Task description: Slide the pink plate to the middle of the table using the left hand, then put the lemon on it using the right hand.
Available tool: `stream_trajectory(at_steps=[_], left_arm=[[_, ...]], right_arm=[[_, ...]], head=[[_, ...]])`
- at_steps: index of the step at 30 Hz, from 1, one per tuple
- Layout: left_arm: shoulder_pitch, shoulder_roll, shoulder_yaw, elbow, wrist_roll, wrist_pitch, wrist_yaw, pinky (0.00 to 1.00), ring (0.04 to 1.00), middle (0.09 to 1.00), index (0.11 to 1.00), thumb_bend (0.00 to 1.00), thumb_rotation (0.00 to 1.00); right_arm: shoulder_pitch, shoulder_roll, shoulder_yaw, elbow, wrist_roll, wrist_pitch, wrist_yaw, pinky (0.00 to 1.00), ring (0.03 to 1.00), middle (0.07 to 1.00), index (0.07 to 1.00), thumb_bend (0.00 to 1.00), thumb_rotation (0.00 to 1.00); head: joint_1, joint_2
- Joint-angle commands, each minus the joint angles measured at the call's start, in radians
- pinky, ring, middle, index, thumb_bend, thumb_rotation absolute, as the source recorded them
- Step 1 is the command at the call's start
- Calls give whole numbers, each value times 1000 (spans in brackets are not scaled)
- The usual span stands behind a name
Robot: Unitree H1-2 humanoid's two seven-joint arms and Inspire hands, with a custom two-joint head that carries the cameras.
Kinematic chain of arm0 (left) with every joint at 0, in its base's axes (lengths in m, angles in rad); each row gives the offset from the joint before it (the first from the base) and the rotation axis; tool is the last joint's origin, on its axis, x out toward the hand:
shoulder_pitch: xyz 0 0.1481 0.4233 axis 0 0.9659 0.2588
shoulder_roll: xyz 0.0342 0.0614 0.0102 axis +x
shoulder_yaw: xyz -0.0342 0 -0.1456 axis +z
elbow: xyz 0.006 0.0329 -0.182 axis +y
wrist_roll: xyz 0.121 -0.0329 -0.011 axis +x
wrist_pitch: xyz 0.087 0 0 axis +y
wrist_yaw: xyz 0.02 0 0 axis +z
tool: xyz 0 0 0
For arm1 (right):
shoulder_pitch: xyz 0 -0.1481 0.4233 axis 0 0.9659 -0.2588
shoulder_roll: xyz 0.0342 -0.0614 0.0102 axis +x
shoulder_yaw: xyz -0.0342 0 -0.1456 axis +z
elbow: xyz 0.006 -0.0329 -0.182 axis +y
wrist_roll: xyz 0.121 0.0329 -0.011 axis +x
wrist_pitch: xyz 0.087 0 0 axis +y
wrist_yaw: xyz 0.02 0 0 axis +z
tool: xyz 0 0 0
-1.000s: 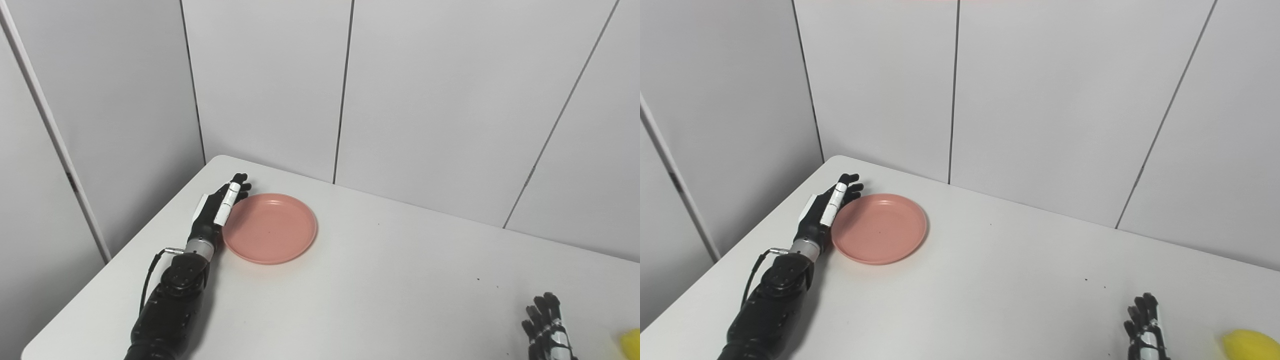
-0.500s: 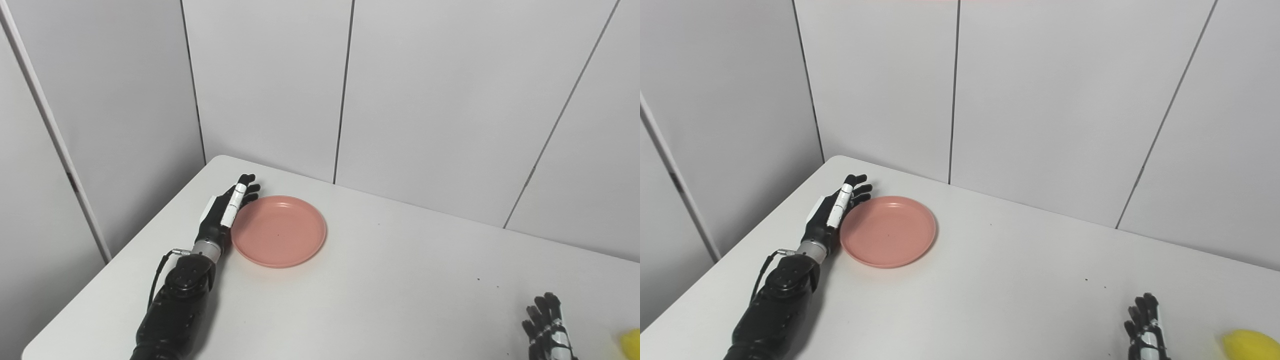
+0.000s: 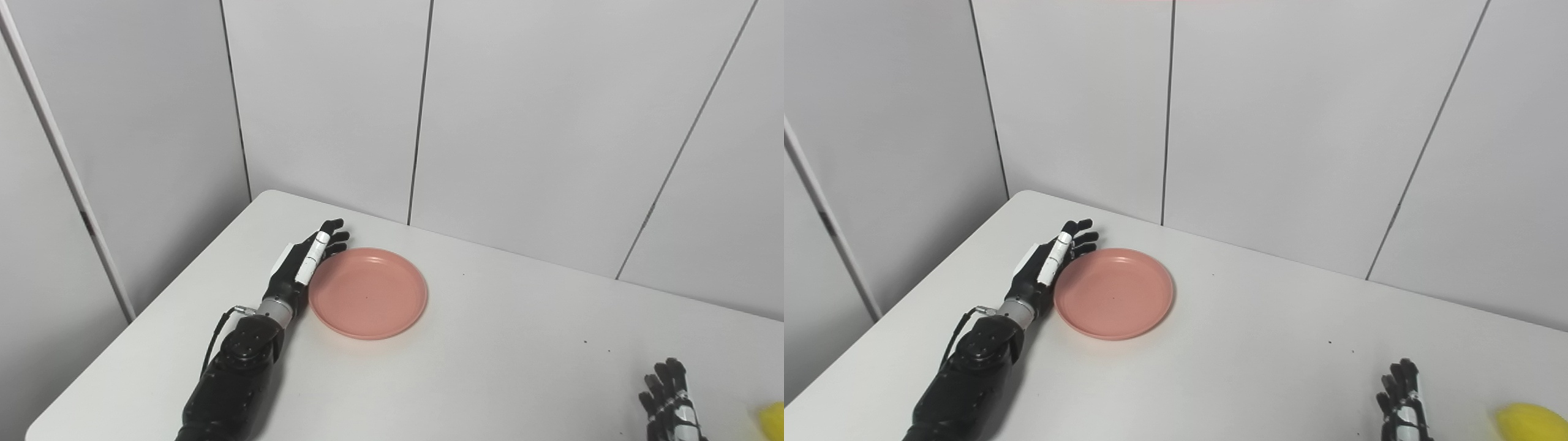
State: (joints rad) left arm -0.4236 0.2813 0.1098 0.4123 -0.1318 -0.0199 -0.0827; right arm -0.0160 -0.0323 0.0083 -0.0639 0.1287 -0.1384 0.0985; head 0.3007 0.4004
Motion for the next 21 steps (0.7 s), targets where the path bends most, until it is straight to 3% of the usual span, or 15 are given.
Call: stream_trajectory(at_steps=[1, 21], left_arm=[[-41, 1, -11, -50, 7, 15, -18, 909, 883, 874, 876, 794, 1000], [-60, -55, -86, -28, 42, 9, -53, 891, 878, 874, 879, 777, 1000]], right_arm=[[11, 4, 0, 7, 4, -26, 4, 1000, 996, 997, 1000, 620, 1000], [17, 6, 1, -5, -4, -19, -2, 1000, 987, 990, 1000, 624, 1000]], head=[[1, 0], [-8, 14]])
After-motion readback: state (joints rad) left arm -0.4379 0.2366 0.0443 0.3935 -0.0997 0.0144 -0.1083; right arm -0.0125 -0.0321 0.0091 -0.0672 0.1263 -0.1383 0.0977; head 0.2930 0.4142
